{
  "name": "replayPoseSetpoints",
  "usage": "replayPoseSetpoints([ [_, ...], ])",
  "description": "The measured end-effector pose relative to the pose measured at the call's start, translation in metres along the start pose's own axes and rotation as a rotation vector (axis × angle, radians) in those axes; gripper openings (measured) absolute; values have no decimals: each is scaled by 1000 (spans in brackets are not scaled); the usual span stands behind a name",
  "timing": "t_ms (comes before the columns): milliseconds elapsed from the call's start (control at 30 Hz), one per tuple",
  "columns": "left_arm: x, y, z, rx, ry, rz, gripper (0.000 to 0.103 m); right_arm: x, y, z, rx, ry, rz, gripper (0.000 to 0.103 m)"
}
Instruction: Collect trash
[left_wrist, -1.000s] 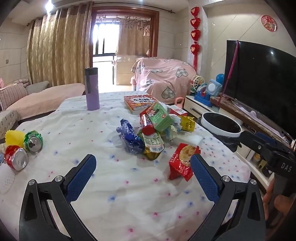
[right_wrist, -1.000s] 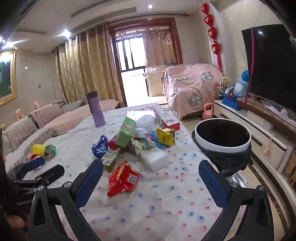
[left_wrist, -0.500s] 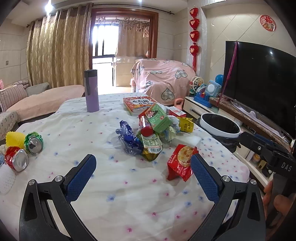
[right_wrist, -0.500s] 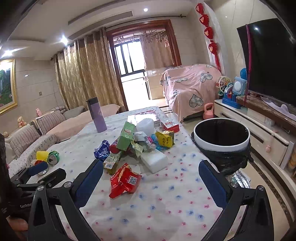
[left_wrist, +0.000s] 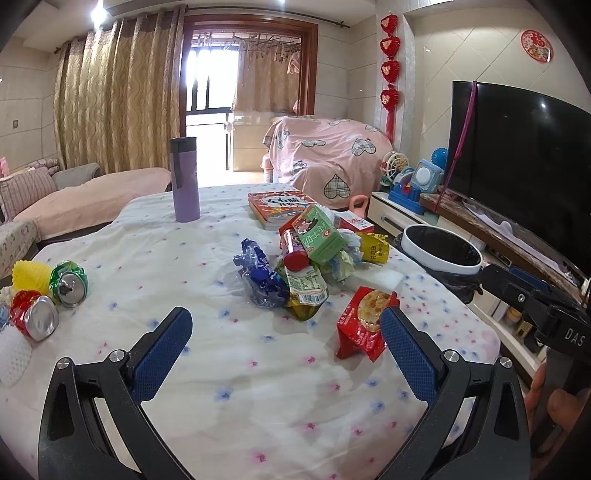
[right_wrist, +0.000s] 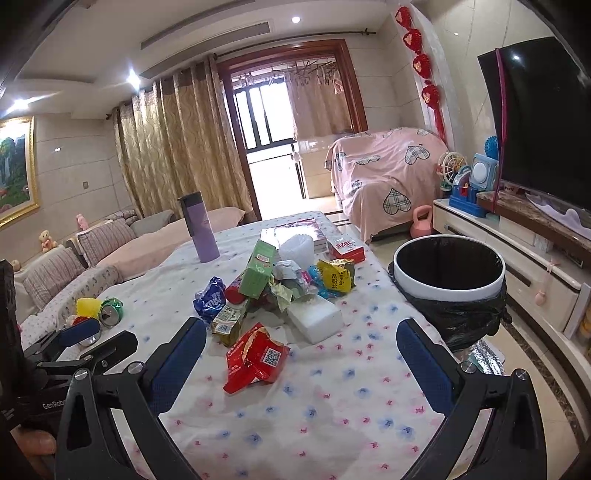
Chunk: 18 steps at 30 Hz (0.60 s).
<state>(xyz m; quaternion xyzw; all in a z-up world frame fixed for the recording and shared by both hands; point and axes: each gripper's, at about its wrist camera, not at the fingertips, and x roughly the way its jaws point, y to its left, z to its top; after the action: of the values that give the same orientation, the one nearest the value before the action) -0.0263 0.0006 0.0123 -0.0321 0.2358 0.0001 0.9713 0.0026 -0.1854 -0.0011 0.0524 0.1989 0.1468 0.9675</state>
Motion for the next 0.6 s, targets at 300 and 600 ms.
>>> replayPoseSetpoints([
  [300,1,3,0,0,0,-1,103,2,1,-1,6,6,10,103],
  [600,2,2,-1,-2,2,-1,103,3,3,-4,6,10,18,103],
])
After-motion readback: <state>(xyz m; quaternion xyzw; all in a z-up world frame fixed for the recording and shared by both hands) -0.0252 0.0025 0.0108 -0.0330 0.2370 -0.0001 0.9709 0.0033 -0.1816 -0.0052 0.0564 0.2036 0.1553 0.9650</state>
